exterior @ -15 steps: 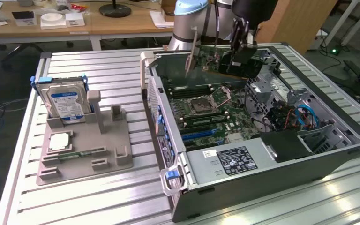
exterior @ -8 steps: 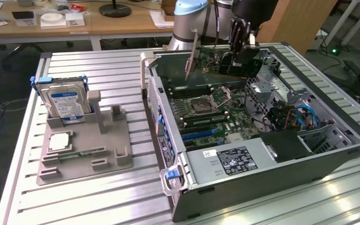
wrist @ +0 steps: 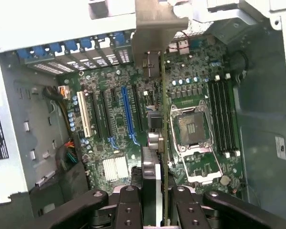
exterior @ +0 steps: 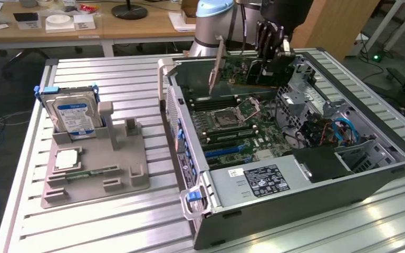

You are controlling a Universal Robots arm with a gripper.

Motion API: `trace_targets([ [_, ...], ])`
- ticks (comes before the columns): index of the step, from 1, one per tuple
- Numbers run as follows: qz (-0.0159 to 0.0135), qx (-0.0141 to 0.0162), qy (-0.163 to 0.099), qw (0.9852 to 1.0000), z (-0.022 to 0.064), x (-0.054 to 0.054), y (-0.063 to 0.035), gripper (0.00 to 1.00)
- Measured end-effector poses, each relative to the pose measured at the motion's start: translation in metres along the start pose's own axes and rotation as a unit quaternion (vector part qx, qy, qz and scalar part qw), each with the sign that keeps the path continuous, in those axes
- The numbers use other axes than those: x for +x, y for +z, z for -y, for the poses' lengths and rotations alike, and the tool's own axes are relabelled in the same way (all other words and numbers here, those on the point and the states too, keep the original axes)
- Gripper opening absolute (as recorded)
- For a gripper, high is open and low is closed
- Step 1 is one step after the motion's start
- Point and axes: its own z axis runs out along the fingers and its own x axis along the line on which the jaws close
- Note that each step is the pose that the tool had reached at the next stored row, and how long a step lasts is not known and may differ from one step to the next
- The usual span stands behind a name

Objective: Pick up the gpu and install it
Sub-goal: 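Insert the gpu into the slot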

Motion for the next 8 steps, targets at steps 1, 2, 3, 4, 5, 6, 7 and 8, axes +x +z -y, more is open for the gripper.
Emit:
trace_targets([
  [1,0.0001,0.0002,-0.007,1.0,0.0,0.0001,0.0008,0.28],
  [2,0.0001,0.0001,-0.013,0.9999,0.0001,0.0004,0.0016,0.28],
  [3,0.0001,0.0001,-0.015,0.9999,0.0002,0.0011,0.0028,0.28],
  [4,0.0003,0.0004,-0.016,0.9999,0.0001,0.0014,0.0041,0.28],
  [5,0.0003,0.0005,-0.018,0.9998,0.0001,0.0015,0.0055,0.28],
  [6,0.0003,0.0007,-0.019,0.9998,0.0001,0.0019,0.0069,0.28],
  [7,0.0003,0.0007,-0.019,0.9998,0.0001,0.0026,0.0087,0.28],
  [8,0.0002,0.0007,-0.019,0.9998,0.0001,0.0033,0.0106,0.28],
])
